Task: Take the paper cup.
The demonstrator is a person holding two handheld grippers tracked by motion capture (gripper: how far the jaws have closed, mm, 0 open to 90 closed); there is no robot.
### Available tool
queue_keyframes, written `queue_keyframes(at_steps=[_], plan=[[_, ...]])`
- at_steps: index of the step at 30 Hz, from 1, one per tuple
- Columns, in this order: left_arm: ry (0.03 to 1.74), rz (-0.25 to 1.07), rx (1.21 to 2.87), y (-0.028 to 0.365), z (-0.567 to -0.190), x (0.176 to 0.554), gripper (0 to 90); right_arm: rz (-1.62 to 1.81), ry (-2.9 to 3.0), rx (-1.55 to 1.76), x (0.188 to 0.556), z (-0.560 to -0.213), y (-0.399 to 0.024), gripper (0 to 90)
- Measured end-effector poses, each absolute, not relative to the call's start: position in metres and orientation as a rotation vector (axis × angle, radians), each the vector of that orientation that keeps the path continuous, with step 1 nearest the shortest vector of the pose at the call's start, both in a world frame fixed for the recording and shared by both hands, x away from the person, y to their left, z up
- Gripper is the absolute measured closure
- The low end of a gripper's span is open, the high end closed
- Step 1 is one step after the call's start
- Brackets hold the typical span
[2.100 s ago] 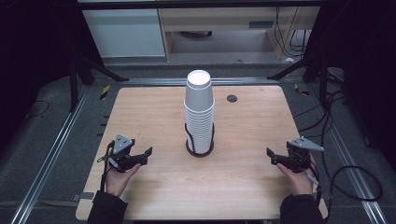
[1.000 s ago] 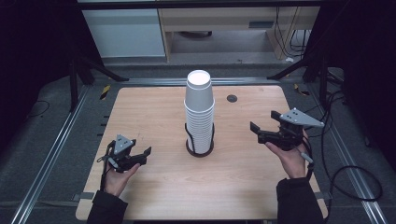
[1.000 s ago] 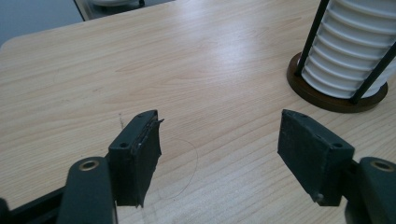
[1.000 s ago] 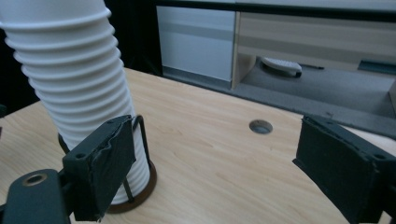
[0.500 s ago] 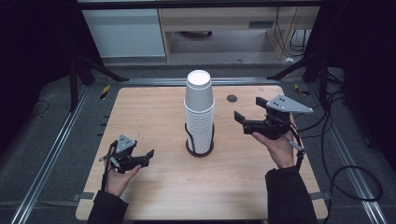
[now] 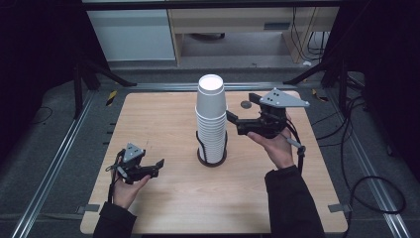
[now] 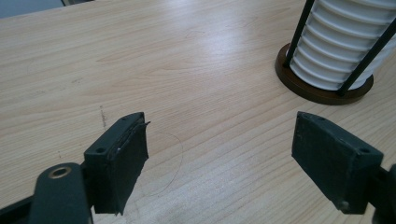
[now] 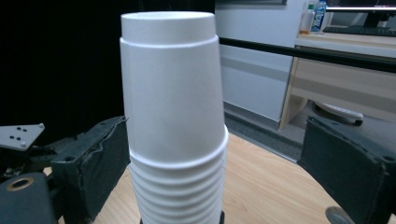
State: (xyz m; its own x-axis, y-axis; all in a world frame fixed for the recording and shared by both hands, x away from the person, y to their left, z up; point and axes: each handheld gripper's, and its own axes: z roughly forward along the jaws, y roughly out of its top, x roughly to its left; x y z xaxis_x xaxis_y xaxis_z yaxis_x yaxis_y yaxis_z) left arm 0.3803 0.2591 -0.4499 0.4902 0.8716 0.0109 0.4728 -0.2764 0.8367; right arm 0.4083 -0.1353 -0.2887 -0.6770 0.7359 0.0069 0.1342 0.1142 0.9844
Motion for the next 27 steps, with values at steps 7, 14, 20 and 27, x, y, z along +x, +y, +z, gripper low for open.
queue_keyframes(at_steps=[7, 14, 20, 27], plan=[[1.111, 0.613, 1.915, 0.258, -0.450, 0.380, 18.1, 1.626, 1.924, 0.815, 0.417, -0.285, -0.116, 8.1], [1.106, 0.612, 1.917, 0.258, -0.449, 0.380, 18.2, 1.636, 1.945, 0.805, 0.424, -0.285, -0.104, 7.8], [1.103, 0.611, 1.916, 0.257, -0.450, 0.380, 18.2, 1.656, 1.952, 0.813, 0.432, -0.286, -0.095, 7.5], [1.103, 0.608, 1.917, 0.257, -0.450, 0.381, 18.2, 1.664, 1.961, 0.810, 0.441, -0.290, -0.080, 7.1]])
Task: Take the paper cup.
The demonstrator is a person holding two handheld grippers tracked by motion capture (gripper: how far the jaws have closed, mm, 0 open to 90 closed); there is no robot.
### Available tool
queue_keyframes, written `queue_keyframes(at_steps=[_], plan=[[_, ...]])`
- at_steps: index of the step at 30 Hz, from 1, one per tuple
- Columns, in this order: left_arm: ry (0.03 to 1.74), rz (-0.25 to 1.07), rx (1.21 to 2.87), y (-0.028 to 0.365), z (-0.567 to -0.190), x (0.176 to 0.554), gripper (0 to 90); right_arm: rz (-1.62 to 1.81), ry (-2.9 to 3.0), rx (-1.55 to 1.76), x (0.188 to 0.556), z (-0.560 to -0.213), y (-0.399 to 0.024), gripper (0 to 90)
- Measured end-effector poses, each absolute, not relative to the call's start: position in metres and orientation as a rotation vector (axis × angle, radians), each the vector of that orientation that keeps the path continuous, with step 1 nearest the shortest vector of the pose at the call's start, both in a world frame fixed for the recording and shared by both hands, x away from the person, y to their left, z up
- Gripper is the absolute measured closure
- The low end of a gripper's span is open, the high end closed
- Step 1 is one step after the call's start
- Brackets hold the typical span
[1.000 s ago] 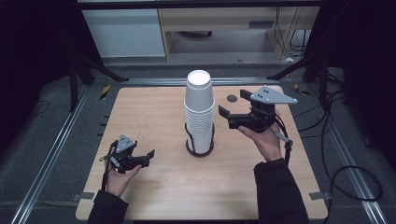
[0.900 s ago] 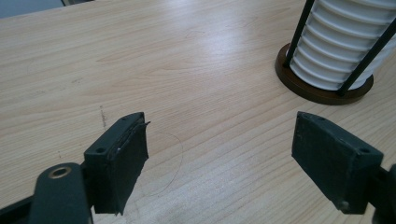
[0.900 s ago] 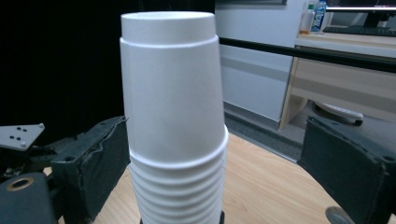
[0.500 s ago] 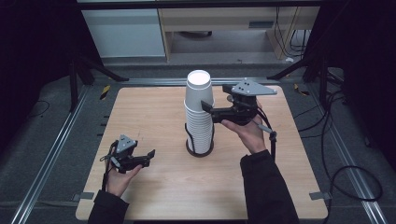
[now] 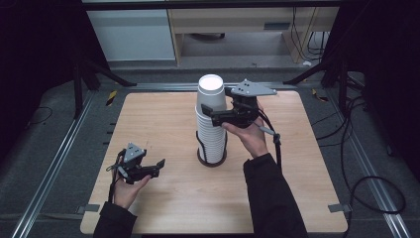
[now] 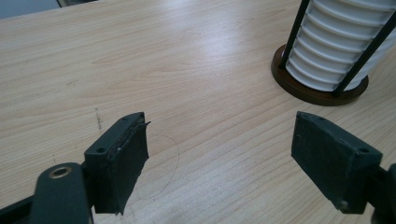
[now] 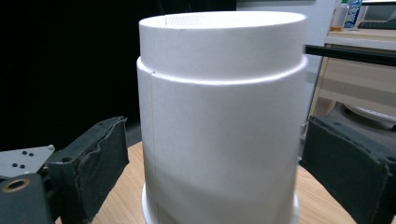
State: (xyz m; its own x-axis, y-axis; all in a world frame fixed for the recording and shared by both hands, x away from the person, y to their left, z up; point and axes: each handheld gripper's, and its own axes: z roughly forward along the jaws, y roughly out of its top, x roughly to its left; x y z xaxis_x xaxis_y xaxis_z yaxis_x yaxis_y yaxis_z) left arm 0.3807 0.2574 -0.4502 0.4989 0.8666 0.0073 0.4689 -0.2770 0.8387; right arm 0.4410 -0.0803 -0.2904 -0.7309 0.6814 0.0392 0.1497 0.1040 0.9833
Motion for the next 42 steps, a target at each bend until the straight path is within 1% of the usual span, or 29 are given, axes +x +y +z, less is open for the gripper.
queue_keyframes(at_steps=[11, 22, 35, 42], plan=[[1.100, 0.607, 1.916, 0.258, -0.450, 0.381, 18.2, 1.630, 1.980, 0.840, 0.455, -0.299, -0.068, 7.6], [1.097, 0.605, 1.919, 0.257, -0.450, 0.381, 18.2, 1.633, 1.965, 0.844, 0.454, -0.311, -0.064, 9.2], [1.097, 0.603, 1.925, 0.256, -0.451, 0.381, 18.2, 1.632, 1.964, 0.853, 0.457, -0.313, -0.061, 8.1], [1.100, 0.600, 1.927, 0.256, -0.452, 0.381, 18.1, 1.630, 1.959, 0.848, 0.456, -0.312, -0.061, 10.5]])
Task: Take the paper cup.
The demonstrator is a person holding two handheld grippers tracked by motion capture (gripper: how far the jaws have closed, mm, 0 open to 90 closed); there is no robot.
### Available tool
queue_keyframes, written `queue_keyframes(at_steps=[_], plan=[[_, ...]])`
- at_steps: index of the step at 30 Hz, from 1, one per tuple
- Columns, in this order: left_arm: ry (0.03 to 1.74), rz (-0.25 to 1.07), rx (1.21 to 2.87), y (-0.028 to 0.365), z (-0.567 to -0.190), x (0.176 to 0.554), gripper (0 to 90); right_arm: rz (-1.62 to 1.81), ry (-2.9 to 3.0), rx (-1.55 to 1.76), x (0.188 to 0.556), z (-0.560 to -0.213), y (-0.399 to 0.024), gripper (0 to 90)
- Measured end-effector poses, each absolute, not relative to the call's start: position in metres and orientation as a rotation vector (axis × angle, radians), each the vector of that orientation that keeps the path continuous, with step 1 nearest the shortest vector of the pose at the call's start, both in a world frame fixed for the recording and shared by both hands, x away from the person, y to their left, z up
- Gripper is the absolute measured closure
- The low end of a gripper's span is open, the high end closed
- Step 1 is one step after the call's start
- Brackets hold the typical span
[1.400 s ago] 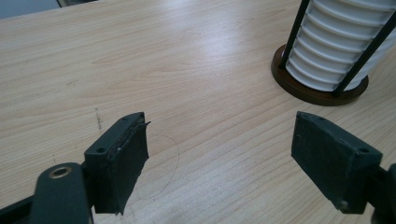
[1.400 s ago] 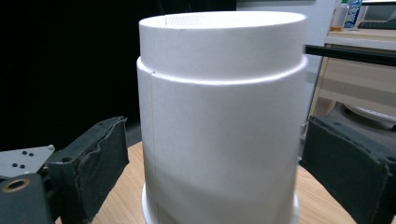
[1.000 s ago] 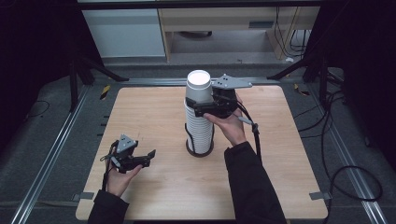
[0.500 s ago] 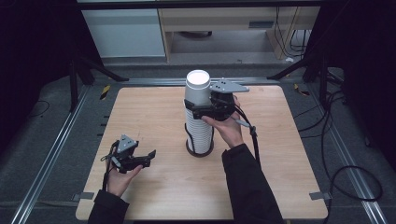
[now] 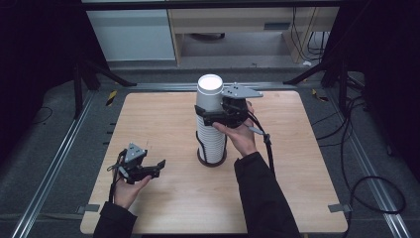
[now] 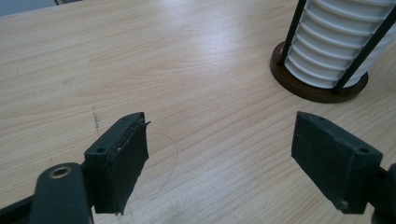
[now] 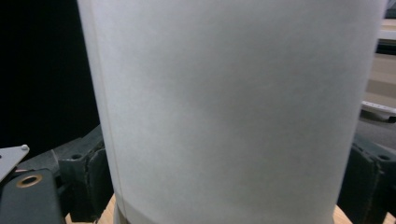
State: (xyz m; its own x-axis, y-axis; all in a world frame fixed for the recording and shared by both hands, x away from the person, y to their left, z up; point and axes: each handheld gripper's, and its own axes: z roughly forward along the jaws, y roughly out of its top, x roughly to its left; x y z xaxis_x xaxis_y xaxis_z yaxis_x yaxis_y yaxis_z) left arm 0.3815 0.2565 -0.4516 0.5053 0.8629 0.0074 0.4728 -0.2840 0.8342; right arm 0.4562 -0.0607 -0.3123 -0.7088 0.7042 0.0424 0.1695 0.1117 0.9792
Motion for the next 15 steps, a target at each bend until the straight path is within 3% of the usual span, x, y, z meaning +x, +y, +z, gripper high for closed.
queue_keyframes(at_steps=[15], plan=[[1.102, 0.598, 1.927, 0.257, -0.452, 0.382, 18.2, 1.640, 1.923, 0.810, 0.450, -0.298, -0.064, 12.0]])
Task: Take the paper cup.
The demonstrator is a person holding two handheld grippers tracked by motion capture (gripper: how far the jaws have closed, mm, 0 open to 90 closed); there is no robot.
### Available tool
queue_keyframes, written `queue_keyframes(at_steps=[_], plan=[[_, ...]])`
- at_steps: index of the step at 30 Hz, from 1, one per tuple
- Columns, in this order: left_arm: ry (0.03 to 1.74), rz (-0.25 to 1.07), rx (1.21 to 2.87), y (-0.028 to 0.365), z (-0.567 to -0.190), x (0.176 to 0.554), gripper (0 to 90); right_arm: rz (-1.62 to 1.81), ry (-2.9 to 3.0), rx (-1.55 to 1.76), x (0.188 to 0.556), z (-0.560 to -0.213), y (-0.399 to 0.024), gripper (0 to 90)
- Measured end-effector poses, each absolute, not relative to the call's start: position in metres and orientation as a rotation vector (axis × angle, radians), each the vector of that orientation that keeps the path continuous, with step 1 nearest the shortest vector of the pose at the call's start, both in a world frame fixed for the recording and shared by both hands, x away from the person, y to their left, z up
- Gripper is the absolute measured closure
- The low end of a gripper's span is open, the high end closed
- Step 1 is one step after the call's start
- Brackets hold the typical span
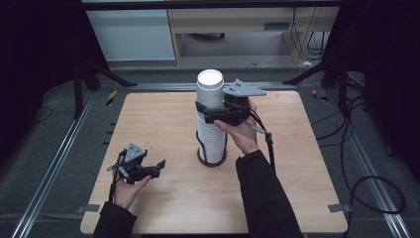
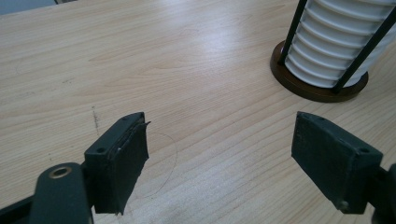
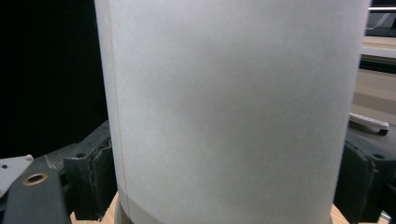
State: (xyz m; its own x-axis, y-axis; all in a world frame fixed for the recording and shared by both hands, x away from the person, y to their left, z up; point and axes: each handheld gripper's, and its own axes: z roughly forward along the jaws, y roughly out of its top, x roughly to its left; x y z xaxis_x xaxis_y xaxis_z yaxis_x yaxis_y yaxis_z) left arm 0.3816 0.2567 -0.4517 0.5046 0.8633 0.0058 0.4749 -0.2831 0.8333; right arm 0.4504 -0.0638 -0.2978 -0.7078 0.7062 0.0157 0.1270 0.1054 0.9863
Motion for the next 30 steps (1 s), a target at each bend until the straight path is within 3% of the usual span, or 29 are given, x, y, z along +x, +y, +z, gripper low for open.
queue_keyframes(at_steps=[30], plan=[[1.104, 0.601, 1.919, 0.258, -0.451, 0.381, 18.2, 1.696, 1.839, 0.724, 0.442, -0.245, -0.069, 12.9]])
